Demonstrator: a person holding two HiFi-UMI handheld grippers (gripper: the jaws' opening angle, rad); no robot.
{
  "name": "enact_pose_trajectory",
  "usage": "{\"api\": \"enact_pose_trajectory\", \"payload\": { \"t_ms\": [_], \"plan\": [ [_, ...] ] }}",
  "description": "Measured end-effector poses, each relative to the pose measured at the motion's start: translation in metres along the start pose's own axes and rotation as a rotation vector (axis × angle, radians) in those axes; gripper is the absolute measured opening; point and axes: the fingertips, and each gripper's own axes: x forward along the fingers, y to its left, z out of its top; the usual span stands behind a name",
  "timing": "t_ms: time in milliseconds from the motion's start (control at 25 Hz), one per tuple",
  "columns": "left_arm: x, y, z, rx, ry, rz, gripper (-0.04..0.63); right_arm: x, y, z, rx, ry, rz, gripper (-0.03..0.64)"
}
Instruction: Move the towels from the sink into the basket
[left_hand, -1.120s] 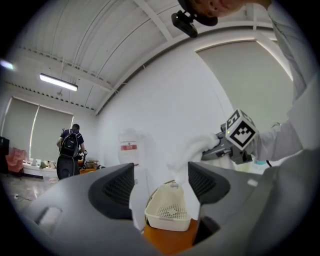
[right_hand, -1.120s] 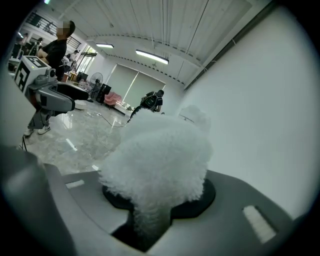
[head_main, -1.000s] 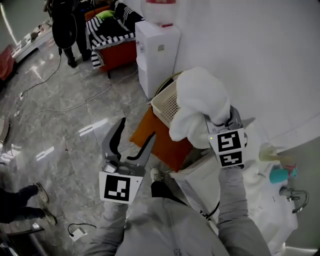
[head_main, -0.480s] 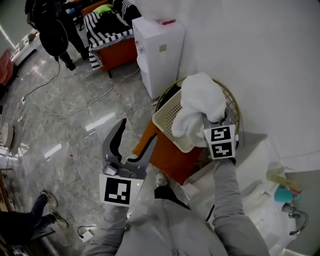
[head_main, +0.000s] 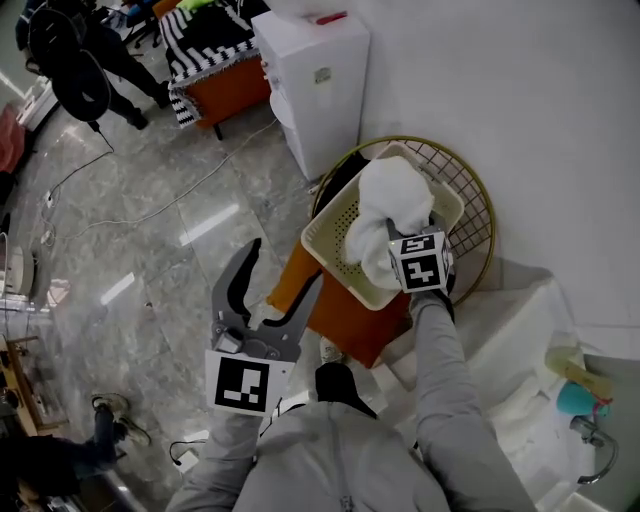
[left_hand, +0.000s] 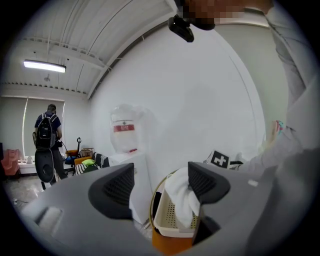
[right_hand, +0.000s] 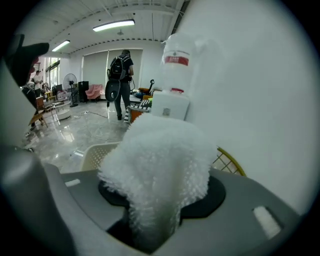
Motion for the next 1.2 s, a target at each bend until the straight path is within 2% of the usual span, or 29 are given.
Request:
{"api": "enact_pose_trajectory", "payload": {
  "t_ms": [80, 200, 280, 400, 560, 920, 1200],
  "plan": [
    [0.003, 0.000, -0.002, 0.001, 0.007, -0.002, 0.368, 0.010, 0.006, -0.012, 0.007, 0.048, 0.026, 0.252],
    [0.005, 0.000, -0.005, 0.002, 0.016, -0.004, 0.368, 0.012, 0.006, -0.025, 0.040, 0.084, 0.026, 0.284],
    [0.006, -0.001, -0.006, 0.002, 0.019, -0.009, 0.368, 0.006, -0.002, -0.021, 0.065, 0.059, 0.001, 0.309],
    [0.008, -0.005, -0.006, 0.003, 0.019, -0.020, 0.368, -0.003, -0.023, 0.001, 0.111, -0.038, -0.052, 0.354],
    [0.008, -0.008, -0.003, -0.001, 0.011, -0.025, 0.368, -0.021, -0.043, 0.031, 0.103, -0.140, -0.098, 0.354],
    [-0.003, -0.009, 0.007, -0.003, -0.024, -0.026, 0.368, -0.043, -0.038, 0.039, 0.041, -0.148, -0.116, 0.354],
    [-0.035, -0.012, 0.022, 0.009, -0.085, -0.029, 0.368, -0.095, -0.024, 0.070, -0.001, -0.245, -0.155, 0.354]
  ]
}}
